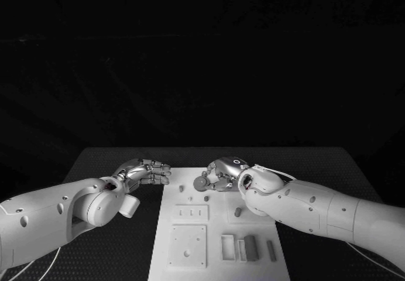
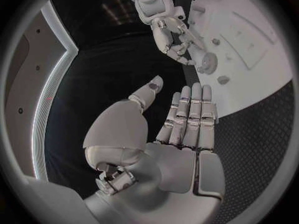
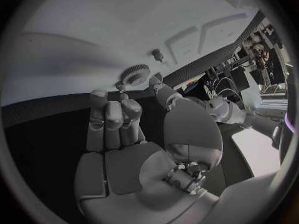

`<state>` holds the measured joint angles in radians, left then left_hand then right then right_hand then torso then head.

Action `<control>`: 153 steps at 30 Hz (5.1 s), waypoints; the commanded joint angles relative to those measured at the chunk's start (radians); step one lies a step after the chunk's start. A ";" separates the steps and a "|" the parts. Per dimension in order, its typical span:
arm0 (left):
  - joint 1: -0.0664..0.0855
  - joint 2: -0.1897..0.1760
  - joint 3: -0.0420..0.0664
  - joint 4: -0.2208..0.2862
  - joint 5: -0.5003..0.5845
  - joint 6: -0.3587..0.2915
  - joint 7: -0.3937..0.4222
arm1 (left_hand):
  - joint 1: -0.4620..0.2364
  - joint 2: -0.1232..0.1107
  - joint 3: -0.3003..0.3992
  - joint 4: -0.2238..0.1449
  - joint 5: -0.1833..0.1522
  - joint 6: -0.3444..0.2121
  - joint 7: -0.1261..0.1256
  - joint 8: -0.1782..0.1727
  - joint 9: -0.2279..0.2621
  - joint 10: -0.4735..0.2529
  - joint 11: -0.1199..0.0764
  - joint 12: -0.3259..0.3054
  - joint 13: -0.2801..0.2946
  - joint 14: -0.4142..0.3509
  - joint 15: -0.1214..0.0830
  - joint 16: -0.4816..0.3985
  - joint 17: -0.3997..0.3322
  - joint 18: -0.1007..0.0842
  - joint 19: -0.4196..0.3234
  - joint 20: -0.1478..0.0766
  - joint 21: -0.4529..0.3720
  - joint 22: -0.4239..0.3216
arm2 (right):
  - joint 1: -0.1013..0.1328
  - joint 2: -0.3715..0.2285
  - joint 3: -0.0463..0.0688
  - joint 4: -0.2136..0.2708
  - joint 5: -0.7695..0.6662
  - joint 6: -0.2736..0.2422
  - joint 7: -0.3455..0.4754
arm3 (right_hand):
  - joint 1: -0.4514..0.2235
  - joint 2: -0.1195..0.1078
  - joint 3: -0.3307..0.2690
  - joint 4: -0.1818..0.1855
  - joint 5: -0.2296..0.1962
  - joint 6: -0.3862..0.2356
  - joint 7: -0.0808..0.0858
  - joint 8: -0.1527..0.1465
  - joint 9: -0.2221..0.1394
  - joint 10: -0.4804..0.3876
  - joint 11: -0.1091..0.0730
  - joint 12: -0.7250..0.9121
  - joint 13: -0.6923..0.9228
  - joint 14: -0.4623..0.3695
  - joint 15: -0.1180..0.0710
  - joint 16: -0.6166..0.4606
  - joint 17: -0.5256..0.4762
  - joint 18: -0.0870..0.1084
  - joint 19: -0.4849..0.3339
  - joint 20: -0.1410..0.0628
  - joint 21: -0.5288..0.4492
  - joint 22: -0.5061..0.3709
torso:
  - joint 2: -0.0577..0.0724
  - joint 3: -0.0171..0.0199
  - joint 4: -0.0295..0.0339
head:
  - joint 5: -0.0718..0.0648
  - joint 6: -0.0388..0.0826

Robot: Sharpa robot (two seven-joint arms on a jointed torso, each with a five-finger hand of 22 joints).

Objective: Assemble the parts on the task board

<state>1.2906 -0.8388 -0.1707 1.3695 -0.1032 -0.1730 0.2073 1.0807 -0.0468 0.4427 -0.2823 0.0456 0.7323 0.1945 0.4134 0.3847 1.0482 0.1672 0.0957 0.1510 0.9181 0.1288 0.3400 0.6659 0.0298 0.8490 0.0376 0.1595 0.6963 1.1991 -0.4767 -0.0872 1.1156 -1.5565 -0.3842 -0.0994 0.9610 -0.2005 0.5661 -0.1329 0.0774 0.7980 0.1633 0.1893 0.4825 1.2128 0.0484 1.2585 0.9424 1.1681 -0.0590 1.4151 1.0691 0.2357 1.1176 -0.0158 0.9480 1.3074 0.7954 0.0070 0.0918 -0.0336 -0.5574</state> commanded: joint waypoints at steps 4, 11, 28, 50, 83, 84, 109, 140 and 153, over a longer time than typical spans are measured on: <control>0.001 -0.002 0.001 -0.013 -0.015 0.018 0.012 | -0.007 -0.003 -0.004 -0.004 0.004 -0.004 0.019 -0.006 0.000 0.003 0.001 -0.008 0.002 -0.001 0.004 -0.009 0.002 -0.007 -0.004 -0.005 -0.008 -0.002 | 0.024 -0.077 0.016 0.053 0.163 -0.024 0.129 | -0.012 0.003 -0.031 -0.010 -0.002 -0.016 0.001 -0.007 -0.001 -0.013 0.002 0.005 -0.001 -0.013 0.001 -0.005 -0.004 0.026 -0.013 -0.005 -0.009 0.015 | -0.002 0.0029 -0.0075 | 0.000 0.013; 0.000 0.000 0.000 -0.029 -0.025 0.024 0.035 | -0.006 0.003 -0.002 -0.003 0.004 0.003 0.016 -0.002 0.002 0.013 -0.002 -0.006 0.005 0.005 0.002 -0.008 0.006 -0.006 0.002 -0.006 -0.007 -0.001 | 0.050 -0.193 0.022 0.082 0.299 0.064 0.256 | 0.053 0.064 -0.042 -0.086 -0.001 0.012 0.000 0.013 0.007 -0.021 0.000 0.007 -0.002 -0.028 0.001 -0.009 -0.013 0.026 -0.022 -0.007 -0.011 0.017 | -0.009 0.0114 -0.0268 | 0.007 0.021; -0.010 0.005 0.000 -0.065 -0.033 0.053 0.067 | 0.006 0.023 0.009 -0.006 0.004 0.030 -0.008 0.007 0.007 0.041 -0.013 -0.003 0.013 0.015 -0.001 -0.012 0.015 -0.006 0.010 -0.009 -0.009 0.001 | 0.053 -0.283 0.022 -0.039 0.297 0.198 0.347 | 0.150 0.096 -0.083 -0.159 0.001 0.021 -0.019 0.025 0.008 -0.028 -0.017 0.007 -0.004 -0.044 -0.015 -0.008 -0.012 0.026 -0.039 0.008 -0.012 0.019 | -0.017 0.0312 -0.0500 | -0.007 0.035; -0.020 0.029 0.000 -0.073 -0.034 0.065 0.067 | 0.006 0.021 0.008 -0.006 0.004 0.024 -0.006 0.000 0.005 0.034 -0.009 -0.013 0.011 0.015 -0.001 -0.016 0.018 -0.007 0.011 -0.009 -0.011 0.001 | -0.009 -0.202 0.022 -0.172 0.284 0.153 0.346 | 0.130 0.092 -0.102 -0.152 0.002 0.003 -0.010 0.017 0.001 -0.031 -0.009 0.006 -0.005 -0.047 -0.008 -0.008 -0.013 0.026 -0.040 0.014 -0.014 0.016 | -0.019 0.0374 -0.0468 | -0.007 0.018; -0.021 0.028 0.000 -0.071 -0.033 0.065 0.050 | 0.001 0.015 0.002 -0.005 0.004 0.008 0.014 -0.012 0.001 0.022 -0.002 -0.025 0.008 0.015 0.000 -0.022 0.022 -0.008 0.011 -0.009 -0.016 0.001 | -0.031 -0.154 0.022 -0.218 0.281 0.143 0.345 | 0.139 0.149 -0.094 -0.157 0.003 0.070 -0.008 0.054 0.013 -0.030 -0.005 0.016 -0.003 -0.044 -0.004 0.000 -0.010 0.026 -0.039 0.014 -0.010 0.019 | -0.019 0.0352 -0.0475 | -0.002 0.004; -0.021 0.028 0.000 -0.071 -0.033 0.065 0.050 | 0.001 0.015 0.002 -0.005 0.004 0.008 0.014 -0.012 0.001 0.022 -0.002 -0.025 0.008 0.015 0.000 -0.022 0.022 -0.008 0.011 -0.009 -0.016 0.001 | -0.032 -0.154 0.022 -0.218 0.281 0.142 0.345 | 0.139 0.149 -0.095 -0.157 0.003 0.071 -0.008 0.055 0.013 -0.030 -0.006 0.016 -0.003 -0.043 -0.004 0.001 -0.009 0.026 -0.039 0.014 -0.010 0.019 | -0.019 0.0352 -0.0474 | -0.001 0.004; -0.021 0.025 0.000 -0.068 -0.033 0.068 0.045 | -0.001 0.014 0.001 -0.005 0.004 0.007 0.015 -0.013 0.001 0.021 -0.002 -0.026 0.008 0.015 0.000 -0.024 0.023 -0.008 0.011 -0.008 -0.017 0.001 | -0.035 -0.145 0.022 -0.228 0.281 0.118 0.336 | 0.136 0.158 -0.096 -0.155 0.003 0.090 -0.015 0.064 0.018 -0.029 -0.013 0.017 -0.003 -0.041 -0.010 0.003 -0.008 0.026 -0.039 0.014 -0.008 0.019 | -0.019 0.0347 -0.0480 | 0.003 0.000; -0.021 0.023 0.000 -0.067 -0.033 0.067 0.041 | -0.001 0.014 0.000 -0.005 0.004 0.007 0.015 -0.014 0.001 0.021 -0.001 -0.026 0.008 0.015 0.000 -0.025 0.024 -0.008 0.011 -0.008 -0.018 0.001 | -0.035 -0.138 0.022 -0.227 0.276 0.106 0.328 | 0.139 0.184 -0.091 -0.158 0.003 0.134 -0.033 0.085 0.032 -0.021 -0.029 0.018 -0.004 -0.023 -0.025 0.011 0.007 0.026 -0.037 0.011 -0.003 0.019 | -0.019 0.0350 -0.0483 | 0.009 -0.006; -0.021 0.022 0.000 -0.066 -0.044 0.074 0.036 | -0.008 0.022 -0.002 -0.003 0.004 0.016 0.013 -0.009 0.004 0.028 -0.004 -0.022 0.011 0.017 0.000 -0.028 0.027 -0.008 0.012 -0.008 -0.019 0.002 | -0.035 -0.135 0.022 -0.221 0.276 0.063 0.333 | 0.144 0.203 -0.090 -0.158 0.003 0.154 -0.042 0.096 0.042 -0.019 -0.038 0.018 -0.004 -0.018 -0.033 0.014 0.013 0.026 -0.038 0.010 0.000 0.020 | -0.019 0.0351 -0.0479 | 0.010 -0.008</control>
<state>1.2694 -0.8170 -0.1714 1.3009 -0.1353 -0.1183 0.2402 1.0805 -0.0281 0.4467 -0.2863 0.0456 0.7448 0.1962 0.4057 0.3869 1.0736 0.1642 0.0733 0.1605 0.9255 0.1285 0.3172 0.6916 0.0223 0.8544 0.0323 0.1442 0.6969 1.1645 -0.6124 -0.0654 0.8895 -1.2708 -0.2927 0.2306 1.1040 -0.0086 0.4749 -0.2884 0.0774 0.9406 0.1182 0.2788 0.5218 1.1955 0.0192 1.2703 0.9386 1.1476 -0.0874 1.4268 1.0808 0.2367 1.0792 -0.0012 0.9430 1.3076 0.7766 0.0421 0.0432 -0.0242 -0.5648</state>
